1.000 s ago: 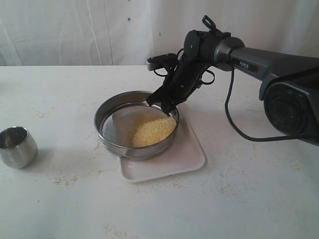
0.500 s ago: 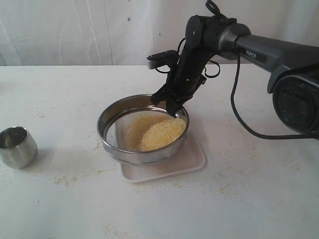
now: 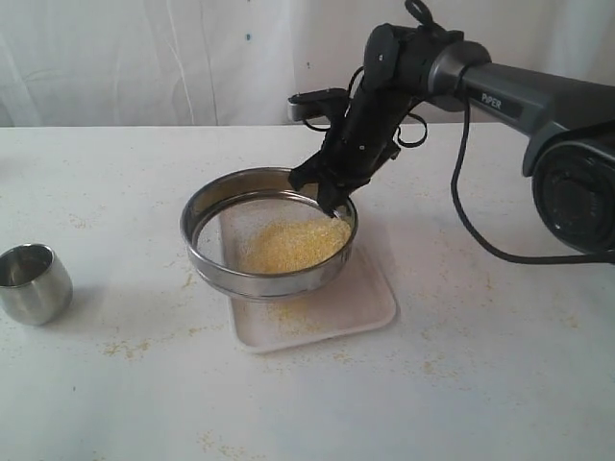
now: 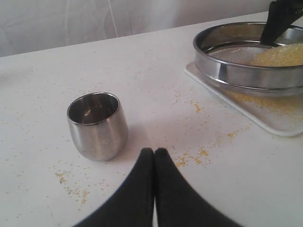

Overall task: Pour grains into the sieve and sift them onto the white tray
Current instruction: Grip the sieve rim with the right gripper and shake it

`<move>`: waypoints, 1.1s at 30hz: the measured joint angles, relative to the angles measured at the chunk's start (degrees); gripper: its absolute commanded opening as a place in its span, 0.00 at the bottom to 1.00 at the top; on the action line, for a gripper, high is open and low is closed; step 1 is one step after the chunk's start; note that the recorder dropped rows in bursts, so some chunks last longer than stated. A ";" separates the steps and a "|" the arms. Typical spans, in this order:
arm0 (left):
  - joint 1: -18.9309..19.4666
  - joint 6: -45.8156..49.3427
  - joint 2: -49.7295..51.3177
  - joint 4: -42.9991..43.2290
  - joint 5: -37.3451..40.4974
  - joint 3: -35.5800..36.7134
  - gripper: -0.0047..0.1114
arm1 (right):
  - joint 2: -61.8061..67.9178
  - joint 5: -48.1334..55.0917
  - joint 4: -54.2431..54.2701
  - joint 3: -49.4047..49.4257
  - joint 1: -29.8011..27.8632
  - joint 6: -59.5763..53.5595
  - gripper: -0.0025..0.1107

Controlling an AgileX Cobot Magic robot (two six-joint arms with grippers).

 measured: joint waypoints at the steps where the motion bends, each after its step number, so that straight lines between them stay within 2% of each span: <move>1: 0.00 0.00 0.00 0.00 0.00 0.00 0.04 | -0.24 0.31 1.23 0.00 0.00 -3.45 0.02; 4: 0.00 0.00 0.00 0.00 0.00 0.00 0.04 | -0.49 -0.79 -1.24 0.00 0.66 1.35 0.02; 7: 0.00 0.00 0.00 0.00 0.00 0.00 0.04 | -0.63 -0.41 1.09 0.00 0.66 -4.13 0.02; 10: 0.00 0.00 0.00 0.00 0.00 0.00 0.04 | -0.75 -0.54 -0.94 0.00 0.66 0.92 0.02; 14: 0.00 0.00 0.00 0.00 0.00 0.00 0.04 | -0.86 1.40 -2.23 0.22 0.66 -2.16 0.02; 17: 0.00 0.00 0.00 0.00 0.00 0.00 0.04 | -0.95 0.72 -5.29 0.41 0.66 3.50 0.02; 21: 0.00 0.00 0.00 0.00 0.00 0.00 0.04 | -1.36 -0.11 -3.50 0.41 0.66 -1.29 0.02; 24: 0.00 0.00 0.00 0.00 0.00 0.00 0.04 | -1.23 -2.35 -5.07 0.41 1.02 4.33 0.02; 28: 0.00 0.00 0.00 0.00 0.00 0.00 0.04 | -1.38 -2.56 -3.06 0.41 1.13 -0.68 0.02; 31: 0.00 0.00 0.00 0.00 0.00 0.00 0.04 | -0.95 -3.44 -3.91 0.41 1.25 5.98 0.02; 33: 0.00 0.00 0.00 0.00 0.00 0.00 0.04 | -0.82 -2.37 -1.89 0.41 1.25 0.71 0.02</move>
